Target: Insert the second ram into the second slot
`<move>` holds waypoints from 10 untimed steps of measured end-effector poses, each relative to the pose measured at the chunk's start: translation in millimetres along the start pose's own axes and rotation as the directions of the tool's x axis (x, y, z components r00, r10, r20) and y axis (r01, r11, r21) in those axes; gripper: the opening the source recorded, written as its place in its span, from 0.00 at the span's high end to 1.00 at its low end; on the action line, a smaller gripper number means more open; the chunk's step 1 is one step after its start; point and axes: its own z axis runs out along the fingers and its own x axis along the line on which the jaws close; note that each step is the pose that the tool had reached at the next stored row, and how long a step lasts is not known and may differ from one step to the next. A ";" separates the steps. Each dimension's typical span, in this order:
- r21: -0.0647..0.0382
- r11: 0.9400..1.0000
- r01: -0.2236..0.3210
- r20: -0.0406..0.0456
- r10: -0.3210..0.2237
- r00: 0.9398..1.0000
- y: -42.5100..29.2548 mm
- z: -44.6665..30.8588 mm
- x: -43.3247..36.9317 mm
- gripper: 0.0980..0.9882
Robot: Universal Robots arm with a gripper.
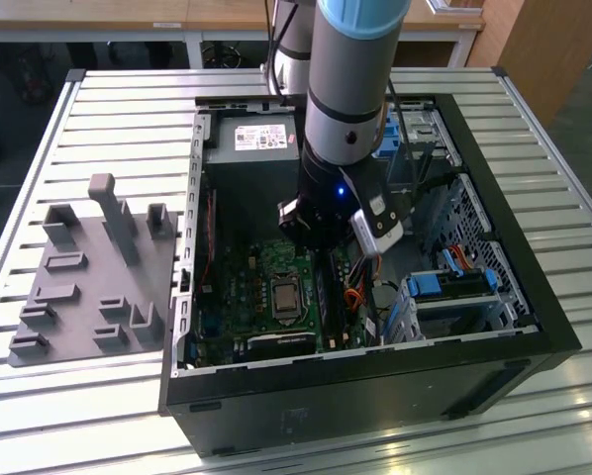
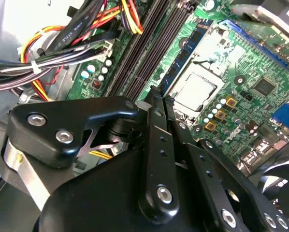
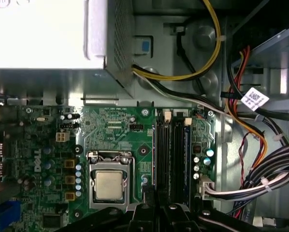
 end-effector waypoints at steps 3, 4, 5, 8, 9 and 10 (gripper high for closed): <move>0.000 1.000 -0.002 0.000 0.002 1.000 -0.6 2.1 -0.1 0.96; 0.000 1.000 -0.004 0.000 0.004 1.000 -0.7 2.6 -0.4 0.96; 0.000 1.000 -0.006 0.000 0.006 1.000 -0.7 2.8 -0.4 0.96; 0.000 1.000 -0.006 0.000 0.006 1.000 -0.7 3.2 -1.0 0.96; 0.000 1.000 -0.006 0.000 0.006 1.000 -0.7 3.5 -1.1 0.96; -0.001 1.000 -0.007 0.000 0.007 1.000 -0.7 3.7 -1.2 0.96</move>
